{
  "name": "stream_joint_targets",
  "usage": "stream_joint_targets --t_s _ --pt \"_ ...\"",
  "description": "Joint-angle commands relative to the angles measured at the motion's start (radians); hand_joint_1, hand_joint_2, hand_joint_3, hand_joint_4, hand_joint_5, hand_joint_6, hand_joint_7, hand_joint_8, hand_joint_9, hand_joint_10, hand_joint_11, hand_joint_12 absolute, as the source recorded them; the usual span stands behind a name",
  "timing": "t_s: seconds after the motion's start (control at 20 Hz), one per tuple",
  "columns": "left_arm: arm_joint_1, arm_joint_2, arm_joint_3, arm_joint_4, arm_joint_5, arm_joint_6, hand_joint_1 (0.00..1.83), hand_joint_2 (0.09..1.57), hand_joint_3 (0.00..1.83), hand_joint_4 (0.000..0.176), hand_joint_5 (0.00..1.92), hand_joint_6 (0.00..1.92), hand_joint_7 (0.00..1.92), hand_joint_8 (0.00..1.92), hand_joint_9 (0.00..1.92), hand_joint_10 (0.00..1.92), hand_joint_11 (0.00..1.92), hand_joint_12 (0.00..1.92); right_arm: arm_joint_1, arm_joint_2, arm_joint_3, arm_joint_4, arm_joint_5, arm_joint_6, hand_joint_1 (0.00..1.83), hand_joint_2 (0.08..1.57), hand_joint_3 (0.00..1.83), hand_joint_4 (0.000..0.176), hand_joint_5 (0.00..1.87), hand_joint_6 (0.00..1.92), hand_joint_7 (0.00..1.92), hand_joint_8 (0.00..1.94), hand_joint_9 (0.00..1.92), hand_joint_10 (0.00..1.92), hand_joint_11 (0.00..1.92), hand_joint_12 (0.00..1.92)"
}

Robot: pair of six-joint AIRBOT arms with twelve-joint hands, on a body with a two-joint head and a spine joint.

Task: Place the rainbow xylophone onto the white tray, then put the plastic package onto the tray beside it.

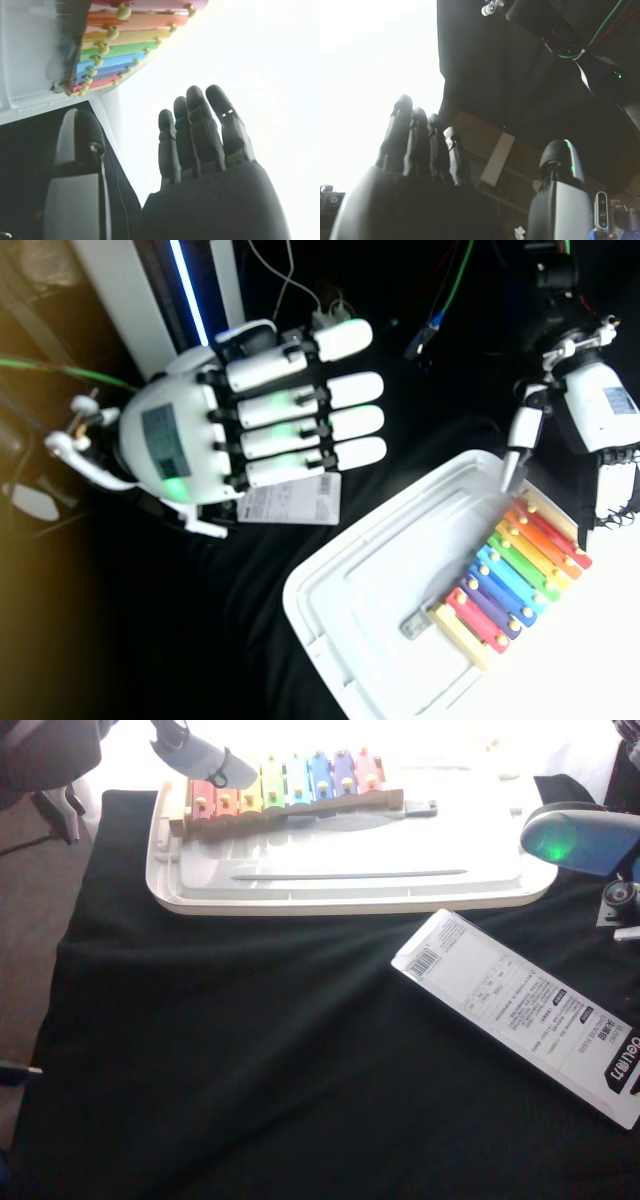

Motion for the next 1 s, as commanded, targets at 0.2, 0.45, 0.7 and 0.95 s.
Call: stream_joint_targets --t_s 0.2,0.45,0.7,0.95 --pt "-0.004 0.101 -0.131 0.079 -0.178 -0.003 0.79 1.04 0.0 0.122 0.26 0.0 0.41 0.01 0.43 0.02 0.01 1.05 0.013 0.005 -0.016 0.037 0.105 0.014 0.59 0.86 0.0 0.042 0.03 0.0 0.04 0.0 0.02 0.0 0.07 0.04" --pt "-0.004 0.191 -0.264 0.167 -0.237 -0.003 0.8 1.03 0.0 0.099 0.18 0.0 0.47 0.0 0.52 0.0 0.25 0.76 -0.036 0.044 -0.031 0.039 0.076 0.016 0.55 0.82 0.0 0.053 0.0 0.0 0.01 0.0 0.0 0.0 0.01 0.03" --pt "-0.003 0.243 -0.34 0.216 -0.278 -0.003 0.91 0.97 0.0 0.104 0.3 0.0 0.53 0.0 0.57 0.01 0.14 0.96 -0.082 0.064 -0.034 0.049 0.03 0.019 0.55 0.8 0.0 0.033 0.0 0.0 0.0 0.0 0.0 0.0 0.01 0.0" --pt "0.006 0.3 -0.413 0.263 -0.303 -0.003 0.85 0.99 0.0 0.086 0.26 0.0 0.51 0.01 0.6 0.01 0.26 0.71 -0.166 0.074 -0.041 0.05 0.0 0.036 0.56 0.72 0.0 0.045 0.0 0.0 0.0 0.0 0.0 0.0 0.0 0.0"
